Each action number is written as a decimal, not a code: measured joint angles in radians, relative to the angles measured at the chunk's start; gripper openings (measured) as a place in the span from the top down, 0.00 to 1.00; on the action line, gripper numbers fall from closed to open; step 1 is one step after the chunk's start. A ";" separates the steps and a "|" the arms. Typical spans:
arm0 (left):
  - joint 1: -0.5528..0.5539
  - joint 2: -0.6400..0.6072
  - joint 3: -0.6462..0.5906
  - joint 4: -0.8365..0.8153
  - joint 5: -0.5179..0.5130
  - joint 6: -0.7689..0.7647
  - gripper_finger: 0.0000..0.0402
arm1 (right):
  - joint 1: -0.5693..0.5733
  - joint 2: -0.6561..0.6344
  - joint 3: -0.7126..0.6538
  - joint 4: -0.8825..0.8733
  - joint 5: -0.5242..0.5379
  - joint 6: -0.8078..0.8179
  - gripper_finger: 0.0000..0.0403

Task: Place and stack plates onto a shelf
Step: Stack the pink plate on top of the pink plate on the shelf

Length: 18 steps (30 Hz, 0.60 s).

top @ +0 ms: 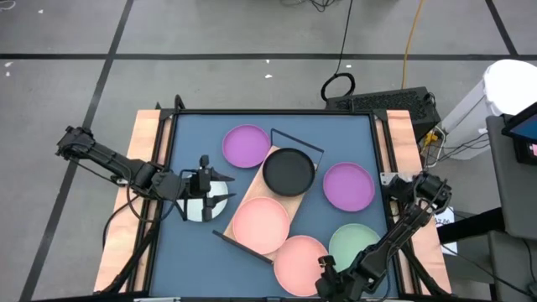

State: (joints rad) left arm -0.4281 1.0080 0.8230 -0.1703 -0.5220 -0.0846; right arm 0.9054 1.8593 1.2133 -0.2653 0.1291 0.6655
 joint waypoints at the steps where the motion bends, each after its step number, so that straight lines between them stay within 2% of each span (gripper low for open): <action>1: 0.000 0.000 0.000 0.000 0.000 -0.001 0.48 | 0.000 0.005 0.000 0.000 0.001 -0.011 0.73; 7: 0.000 0.000 0.000 -0.004 0.000 -0.019 0.48 | 0.000 0.043 0.000 -0.002 0.004 -0.095 0.80; 14: 0.000 0.000 0.000 -0.006 0.000 -0.023 0.48 | -0.001 0.026 0.000 0.009 0.009 -0.166 0.97; 18: 0.000 0.000 0.000 -0.006 0.000 -0.023 0.48 | -0.001 0.003 0.000 0.006 0.010 -0.169 0.98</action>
State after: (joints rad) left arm -0.4278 1.0080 0.8230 -0.1768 -0.5220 -0.1072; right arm 0.9047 1.8626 1.2134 -0.2592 0.1392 0.4960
